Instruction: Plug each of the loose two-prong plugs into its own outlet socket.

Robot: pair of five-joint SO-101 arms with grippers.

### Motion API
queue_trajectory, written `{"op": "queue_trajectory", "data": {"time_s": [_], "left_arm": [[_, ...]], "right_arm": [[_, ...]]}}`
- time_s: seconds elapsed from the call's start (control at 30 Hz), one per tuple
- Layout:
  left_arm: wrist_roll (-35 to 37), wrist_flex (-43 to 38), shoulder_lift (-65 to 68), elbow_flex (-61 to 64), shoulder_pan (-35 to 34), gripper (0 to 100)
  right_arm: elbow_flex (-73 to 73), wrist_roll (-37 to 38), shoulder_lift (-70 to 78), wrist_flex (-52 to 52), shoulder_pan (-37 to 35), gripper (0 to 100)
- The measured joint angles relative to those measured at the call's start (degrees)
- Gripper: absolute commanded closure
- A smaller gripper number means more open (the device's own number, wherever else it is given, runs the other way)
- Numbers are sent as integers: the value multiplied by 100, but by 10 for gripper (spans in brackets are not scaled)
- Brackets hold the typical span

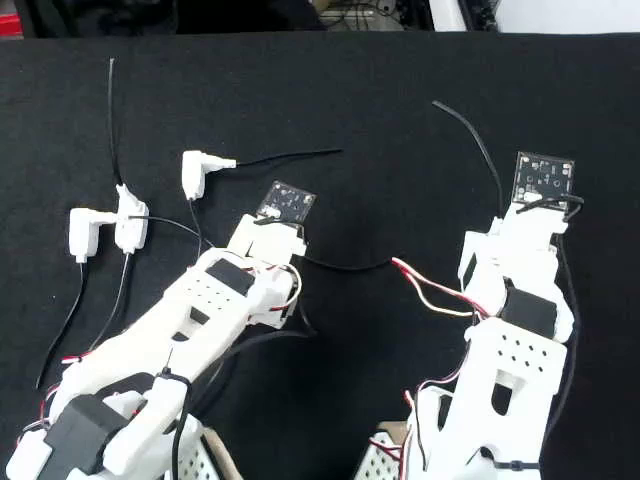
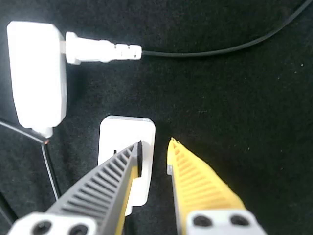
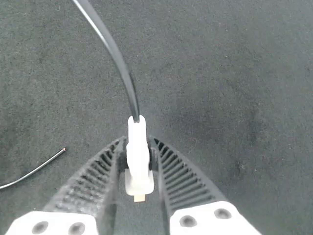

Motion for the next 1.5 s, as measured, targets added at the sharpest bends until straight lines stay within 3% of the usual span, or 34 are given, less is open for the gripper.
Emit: {"op": "queue_trajectory", "data": {"time_s": [0.3, 0.73, 0.97, 1.23, 1.5], "left_arm": [[-659, 1204, 18, -554, -431, 800], [-1723, 1565, -18, -185, -668, 776], [-1802, 1618, -325, -149, -721, 773], [-1793, 1521, -2127, 932, -826, 772], [-1802, 1011, -2884, 1275, -1477, 772]], "right_arm": [[44, 18, 0, 0, -149, 985], [193, 105, 0, -229, -220, 985], [193, 123, 0, -246, -220, 985], [193, 237, 0, -246, -220, 985], [193, 246, 0, -246, -229, 985]]}}
